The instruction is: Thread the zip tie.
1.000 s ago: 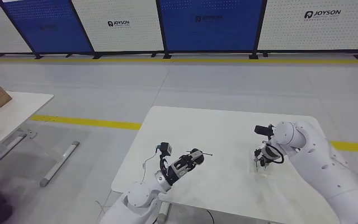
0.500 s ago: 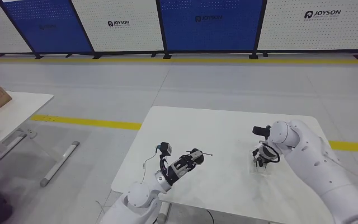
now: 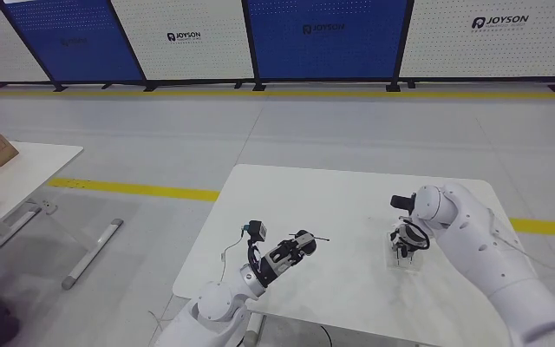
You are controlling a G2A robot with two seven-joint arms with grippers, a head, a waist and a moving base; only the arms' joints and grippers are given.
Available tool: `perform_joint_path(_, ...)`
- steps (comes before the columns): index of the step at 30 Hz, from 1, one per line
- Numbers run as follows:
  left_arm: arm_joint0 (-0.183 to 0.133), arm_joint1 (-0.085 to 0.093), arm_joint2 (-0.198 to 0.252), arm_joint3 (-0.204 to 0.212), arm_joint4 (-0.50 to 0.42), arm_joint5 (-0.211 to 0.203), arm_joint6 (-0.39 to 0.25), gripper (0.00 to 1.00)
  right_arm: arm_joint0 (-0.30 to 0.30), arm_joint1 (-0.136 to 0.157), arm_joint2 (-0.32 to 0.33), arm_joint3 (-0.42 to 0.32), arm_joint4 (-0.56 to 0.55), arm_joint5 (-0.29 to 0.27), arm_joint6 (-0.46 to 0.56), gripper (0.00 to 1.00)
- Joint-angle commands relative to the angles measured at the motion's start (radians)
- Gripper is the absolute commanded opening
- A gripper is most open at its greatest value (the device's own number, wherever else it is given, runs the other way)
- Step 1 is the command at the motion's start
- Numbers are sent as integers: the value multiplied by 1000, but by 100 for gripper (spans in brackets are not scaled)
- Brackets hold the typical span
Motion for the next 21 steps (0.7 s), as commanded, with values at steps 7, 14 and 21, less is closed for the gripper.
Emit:
perform_joint_path(7,0,0,0,0,0,0,0,0,20,-27,-19,58,-6,-10,-4,20)
perform_joint_path(14,0,0,0,0,0,0,0,0,40,-52,-29,118,1,-25,-10,11)
perform_joint_path(21,0,0,0,0,0,0,0,0,51,-69,-29,158,4,-42,-26,0)
